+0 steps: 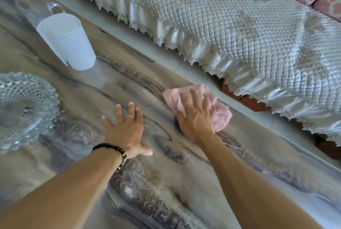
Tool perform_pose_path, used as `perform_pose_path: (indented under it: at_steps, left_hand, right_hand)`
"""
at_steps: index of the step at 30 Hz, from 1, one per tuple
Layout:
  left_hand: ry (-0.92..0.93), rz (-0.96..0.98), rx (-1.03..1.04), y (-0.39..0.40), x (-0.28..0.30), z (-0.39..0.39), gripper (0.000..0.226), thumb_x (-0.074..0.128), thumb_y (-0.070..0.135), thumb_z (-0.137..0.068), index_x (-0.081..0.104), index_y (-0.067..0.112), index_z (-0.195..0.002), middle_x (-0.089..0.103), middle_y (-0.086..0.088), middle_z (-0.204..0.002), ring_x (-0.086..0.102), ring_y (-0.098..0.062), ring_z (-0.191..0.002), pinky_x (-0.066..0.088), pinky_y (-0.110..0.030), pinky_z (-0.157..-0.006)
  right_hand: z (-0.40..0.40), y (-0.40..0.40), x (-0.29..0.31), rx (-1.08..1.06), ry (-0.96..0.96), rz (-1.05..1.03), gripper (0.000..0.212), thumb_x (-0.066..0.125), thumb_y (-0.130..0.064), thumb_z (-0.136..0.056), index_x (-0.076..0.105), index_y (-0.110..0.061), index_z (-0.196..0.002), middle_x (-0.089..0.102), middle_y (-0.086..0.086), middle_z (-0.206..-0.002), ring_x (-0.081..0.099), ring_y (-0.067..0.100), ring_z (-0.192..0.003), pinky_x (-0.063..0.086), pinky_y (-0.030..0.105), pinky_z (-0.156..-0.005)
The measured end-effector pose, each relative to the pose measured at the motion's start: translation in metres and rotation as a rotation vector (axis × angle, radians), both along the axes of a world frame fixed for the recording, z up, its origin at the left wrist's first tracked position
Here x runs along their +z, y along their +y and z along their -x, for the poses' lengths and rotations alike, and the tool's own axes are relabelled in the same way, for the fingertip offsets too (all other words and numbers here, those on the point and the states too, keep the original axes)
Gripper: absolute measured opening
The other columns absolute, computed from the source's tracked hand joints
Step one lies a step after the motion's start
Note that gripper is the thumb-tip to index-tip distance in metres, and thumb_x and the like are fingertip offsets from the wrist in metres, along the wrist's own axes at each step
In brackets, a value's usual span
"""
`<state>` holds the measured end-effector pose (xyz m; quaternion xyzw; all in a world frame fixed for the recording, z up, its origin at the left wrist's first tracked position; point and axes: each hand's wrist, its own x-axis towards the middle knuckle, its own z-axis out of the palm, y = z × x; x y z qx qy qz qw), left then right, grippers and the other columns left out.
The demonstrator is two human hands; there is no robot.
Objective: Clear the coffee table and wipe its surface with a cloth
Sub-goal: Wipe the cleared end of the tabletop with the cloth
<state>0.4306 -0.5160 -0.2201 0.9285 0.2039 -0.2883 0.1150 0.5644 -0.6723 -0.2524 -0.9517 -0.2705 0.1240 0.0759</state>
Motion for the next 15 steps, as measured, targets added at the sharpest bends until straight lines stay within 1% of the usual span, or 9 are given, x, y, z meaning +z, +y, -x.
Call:
perform_pose_path:
  at_steps: [2,3,6,7,8,10,12,13,15]
  left_hand:
    - [-0.036,-0.005,-0.005,-0.008,0.006,0.000,0.125,0.073,0.061,-0.069,-0.010,0.014,-0.150,-0.022,-0.011,-0.157,-0.015,-0.041,-0.143,0.010,-0.070,-0.108]
    - [-0.073,0.019,-0.022,-0.012,0.008,-0.001,0.119,0.073,0.054,-0.073,-0.011,0.019,-0.150,-0.023,-0.009,-0.157,-0.016,-0.038,-0.143,0.010,-0.069,-0.109]
    - [-0.112,0.167,-0.120,-0.033,0.010,-0.004,0.108,0.068,0.048,-0.081,-0.013,0.029,-0.150,-0.027,0.000,-0.156,-0.021,-0.029,-0.144,0.005,-0.065,-0.112]
    - [-0.098,0.194,-0.137,-0.040,0.008,-0.006,0.110,0.069,0.051,-0.080,-0.013,0.030,-0.150,-0.027,0.003,-0.156,-0.022,-0.028,-0.143,0.004,-0.065,-0.112]
    - [-0.079,0.201,-0.142,-0.047,0.005,-0.008,0.113,0.070,0.053,-0.076,-0.013,0.031,-0.150,-0.026,0.004,-0.156,-0.023,-0.029,-0.143,0.004,-0.066,-0.111]
    - [-0.034,0.166,-0.147,-0.058,-0.002,-0.011,0.119,0.074,0.056,-0.071,-0.012,0.030,-0.150,-0.028,0.005,-0.155,-0.025,-0.033,-0.142,0.005,-0.070,-0.108]
    - [-0.006,0.129,-0.151,-0.063,-0.005,-0.011,0.121,0.074,0.057,-0.070,-0.013,0.029,-0.149,-0.032,0.003,-0.154,-0.027,-0.035,-0.140,0.006,-0.072,-0.106]
    - [0.009,0.116,-0.163,-0.065,-0.004,-0.011,0.121,0.073,0.058,-0.071,-0.015,0.028,-0.149,-0.034,0.002,-0.153,-0.028,-0.036,-0.140,0.006,-0.072,-0.106]
    - [0.034,0.108,-0.186,-0.066,-0.003,-0.013,0.119,0.070,0.058,-0.075,-0.019,0.027,-0.148,-0.038,-0.001,-0.151,-0.030,-0.038,-0.138,0.006,-0.073,-0.106]
  right_hand:
    - [0.022,-0.054,0.001,0.193,-0.023,0.037,0.057,0.021,-0.062,-0.093,0.020,-0.043,-0.147,0.010,0.002,-0.163,0.008,0.039,-0.146,0.016,0.067,-0.113]
    - [0.015,-0.087,0.002,0.151,-0.037,0.055,0.060,0.017,-0.064,-0.092,0.020,-0.042,-0.148,0.013,0.004,-0.163,0.010,0.040,-0.147,0.020,0.068,-0.111]
    - [-0.036,-0.137,0.004,-0.365,-0.036,0.057,0.055,0.019,-0.064,-0.092,0.024,-0.042,-0.141,0.019,0.008,-0.156,0.019,0.044,-0.140,0.024,0.070,-0.107]
    - [-0.043,-0.126,0.006,-0.484,-0.001,0.072,0.052,0.019,-0.064,-0.092,0.025,-0.041,-0.138,0.019,0.009,-0.154,0.020,0.044,-0.138,0.022,0.070,-0.107]
    - [-0.039,-0.107,0.003,-0.503,0.003,0.119,0.050,0.019,-0.062,-0.094,0.023,-0.041,-0.139,0.015,0.008,-0.155,0.017,0.045,-0.139,0.020,0.071,-0.107]
    - [-0.006,-0.078,-0.001,-0.272,-0.015,0.124,0.051,0.024,-0.058,-0.097,0.018,-0.042,-0.145,0.005,0.005,-0.159,0.011,0.044,-0.141,0.016,0.070,-0.109]
    - [0.033,-0.093,-0.004,0.064,-0.058,0.050,0.055,0.027,-0.059,-0.094,0.022,-0.043,-0.146,0.010,0.003,-0.161,0.014,0.042,-0.142,0.020,0.070,-0.108]
    - [0.041,-0.119,-0.003,0.149,-0.048,0.056,0.057,0.026,-0.062,-0.092,0.023,-0.044,-0.147,0.014,0.002,-0.162,0.017,0.041,-0.144,0.022,0.069,-0.109]
    - [0.015,-0.166,0.001,0.016,-0.041,0.070,0.060,0.024,-0.065,-0.091,0.025,-0.043,-0.147,0.016,0.002,-0.163,0.017,0.040,-0.146,0.024,0.067,-0.109]
